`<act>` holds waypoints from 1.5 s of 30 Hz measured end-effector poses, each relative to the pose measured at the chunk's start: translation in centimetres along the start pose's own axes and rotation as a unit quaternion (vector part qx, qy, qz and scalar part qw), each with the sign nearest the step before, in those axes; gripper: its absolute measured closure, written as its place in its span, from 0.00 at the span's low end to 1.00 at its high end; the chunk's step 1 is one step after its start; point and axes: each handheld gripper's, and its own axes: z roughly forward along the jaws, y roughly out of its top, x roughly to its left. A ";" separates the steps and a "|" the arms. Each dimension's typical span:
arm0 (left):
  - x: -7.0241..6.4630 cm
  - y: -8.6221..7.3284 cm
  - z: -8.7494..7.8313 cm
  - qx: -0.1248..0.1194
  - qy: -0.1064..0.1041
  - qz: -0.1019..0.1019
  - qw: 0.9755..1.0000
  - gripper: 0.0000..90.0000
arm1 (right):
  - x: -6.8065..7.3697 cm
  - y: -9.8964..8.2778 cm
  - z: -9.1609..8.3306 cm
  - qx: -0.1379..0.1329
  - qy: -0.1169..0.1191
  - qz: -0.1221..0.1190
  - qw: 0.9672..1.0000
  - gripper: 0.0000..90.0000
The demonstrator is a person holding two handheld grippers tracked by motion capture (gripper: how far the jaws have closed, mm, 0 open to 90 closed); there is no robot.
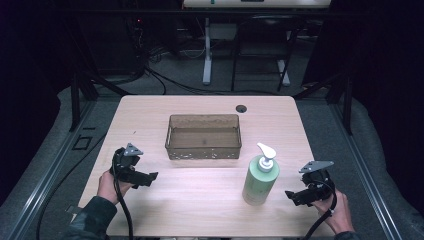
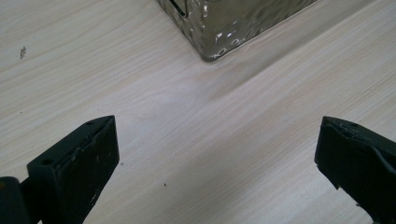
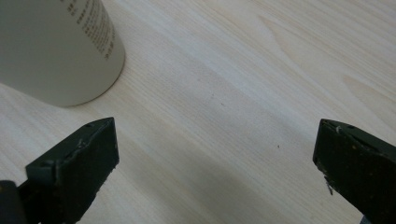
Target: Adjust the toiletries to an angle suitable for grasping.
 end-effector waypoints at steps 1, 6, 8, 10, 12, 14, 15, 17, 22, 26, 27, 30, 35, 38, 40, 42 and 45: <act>0.2 -0.1 0.2 0.004 -0.002 -0.005 1.000 0.00 | 0.1 0.0 -0.1 -0.003 0.003 0.000 1.000 0.00; 0.2 -0.1 0.3 0.008 -0.004 -0.004 1.000 0.00 | 0.9 0.0 -0.6 -0.007 0.009 -0.021 1.000 0.01; 0.2 -0.1 0.2 0.007 -0.002 -0.005 1.000 0.00 | 1.1 0.0 -0.7 -0.010 0.014 -0.025 1.000 0.01; 0.3 -0.1 0.3 0.008 -0.004 -0.006 1.000 0.00 | 1.6 0.1 -1.1 -0.011 0.016 -0.037 0.999 0.01; 0.2 -0.2 0.2 0.007 -0.005 -0.007 1.000 0.00 | 2.2 0.2 -1.6 -0.019 0.021 -0.048 0.998 0.01; 0.3 -0.2 0.2 0.005 -0.004 -0.005 1.000 0.00 | 2.3 0.2 -1.7 -0.021 0.023 -0.048 0.998 0.01; 0.4 -0.2 0.3 0.008 -0.004 -0.007 1.000 0.00 | 2.7 0.2 -1.9 -0.026 0.033 -0.052 0.998 0.01; 0.5 -0.2 0.3 0.010 -0.007 -0.008 1.000 0.00 | 3.0 0.2 -1.9 -0.025 0.032 -0.057 0.998 0.01; 0.4 -0.1 0.2 0.008 -0.009 -0.009 1.000 0.00 | 4.6 0.6 -2.0 -0.044 0.056 -0.077 0.994 0.04; 0.4 -0.1 0.4 0.011 -0.010 -0.010 1.000 0.00 | 5.8 0.9 -2.1 -0.058 0.080 -0.098 0.990 0.09; 0.4 -0.1 0.4 0.011 -0.010 -0.010 1.000 0.00 | 5.8 0.9 -2.1 -0.058 0.080 -0.098 0.990 0.09; 0.3 -0.1 0.4 0.015 -0.011 -0.006 1.000 0.00 | 6.5 1.2 -2.0 -0.077 0.092 -0.113 0.986 0.14; 0.3 -0.1 0.4 0.012 -0.014 -0.006 1.000 0.00 | 6.9 1.6 -2.0 -0.097 0.092 -0.113 0.985 0.21; 0.3 0.0 0.5 0.014 -0.014 -0.006 1.000 0.00 | 7.1 1.8 -1.7 -0.100 0.093 -0.112 0.984 0.28; 0.2 0.0 0.4 0.014 -0.014 -0.005 1.000 0.00 | 7.3 2.0 -1.7 -0.102 0.086 -0.110 0.985 0.33; 0.2 0.0 0.3 0.014 -0.012 -0.008 1.000 0.00 | 7.3 2.1 -1.7 -0.103 0.080 -0.108 0.986 0.38; 0.3 -0.1 0.2 0.013 -0.012 -0.008 1.000 0.00 | 7.1 2.0 -1.7 -0.105 0.080 -0.100 0.986 0.42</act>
